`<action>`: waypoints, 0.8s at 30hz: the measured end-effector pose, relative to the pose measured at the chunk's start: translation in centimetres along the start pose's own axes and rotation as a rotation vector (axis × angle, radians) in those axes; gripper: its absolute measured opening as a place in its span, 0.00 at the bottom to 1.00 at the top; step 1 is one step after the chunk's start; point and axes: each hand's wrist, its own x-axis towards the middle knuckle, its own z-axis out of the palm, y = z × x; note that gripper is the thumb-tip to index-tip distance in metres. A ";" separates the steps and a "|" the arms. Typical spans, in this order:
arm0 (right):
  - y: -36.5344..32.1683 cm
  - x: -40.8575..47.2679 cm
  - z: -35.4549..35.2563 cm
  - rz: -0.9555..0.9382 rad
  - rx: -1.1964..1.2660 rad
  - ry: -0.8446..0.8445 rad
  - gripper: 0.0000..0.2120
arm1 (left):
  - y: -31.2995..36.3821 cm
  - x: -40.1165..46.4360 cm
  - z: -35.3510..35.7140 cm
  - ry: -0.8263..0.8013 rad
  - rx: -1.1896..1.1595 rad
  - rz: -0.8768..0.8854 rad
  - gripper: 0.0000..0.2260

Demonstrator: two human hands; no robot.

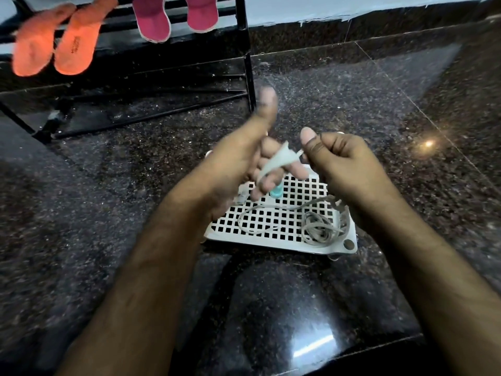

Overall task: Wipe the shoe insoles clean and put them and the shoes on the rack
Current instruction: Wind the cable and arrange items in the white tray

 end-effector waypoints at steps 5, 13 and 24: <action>-0.1 -0.1 0.7 -0.089 -0.001 -0.043 0.22 | -1.1 0.8 1.2 0.023 0.250 -0.101 0.42; 0.0 -0.3 1.0 -0.155 -0.113 -0.268 0.22 | -0.3 0.9 -1.1 0.174 -0.827 0.300 0.40; -0.7 -0.2 0.7 -0.183 0.047 -0.127 0.22 | -1.0 1.1 0.7 0.364 0.211 0.138 0.40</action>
